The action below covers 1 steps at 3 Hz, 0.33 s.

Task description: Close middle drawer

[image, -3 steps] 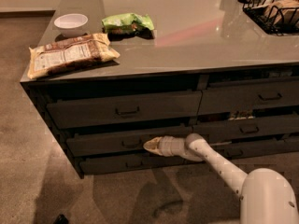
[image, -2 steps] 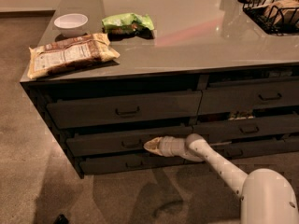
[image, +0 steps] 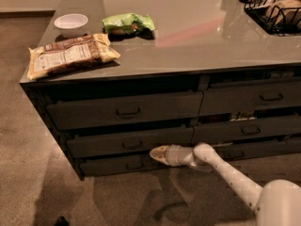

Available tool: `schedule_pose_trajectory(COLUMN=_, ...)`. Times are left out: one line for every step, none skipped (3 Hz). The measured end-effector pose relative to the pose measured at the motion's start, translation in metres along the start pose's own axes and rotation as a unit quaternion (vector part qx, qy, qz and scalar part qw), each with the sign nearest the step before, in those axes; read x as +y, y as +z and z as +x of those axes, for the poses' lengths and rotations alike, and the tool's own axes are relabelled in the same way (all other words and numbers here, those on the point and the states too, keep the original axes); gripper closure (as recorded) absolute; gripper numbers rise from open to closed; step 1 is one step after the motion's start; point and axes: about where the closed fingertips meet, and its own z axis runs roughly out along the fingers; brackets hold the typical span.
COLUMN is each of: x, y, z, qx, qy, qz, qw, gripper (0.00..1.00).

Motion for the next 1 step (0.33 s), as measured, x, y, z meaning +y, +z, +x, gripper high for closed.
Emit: schedule_pose_trajectory(x=0.0386, y=-0.0214, z=0.0094, qx=-0.003, qy=0.028, qz=-0.014, qw=0.9995, gripper=1.0)
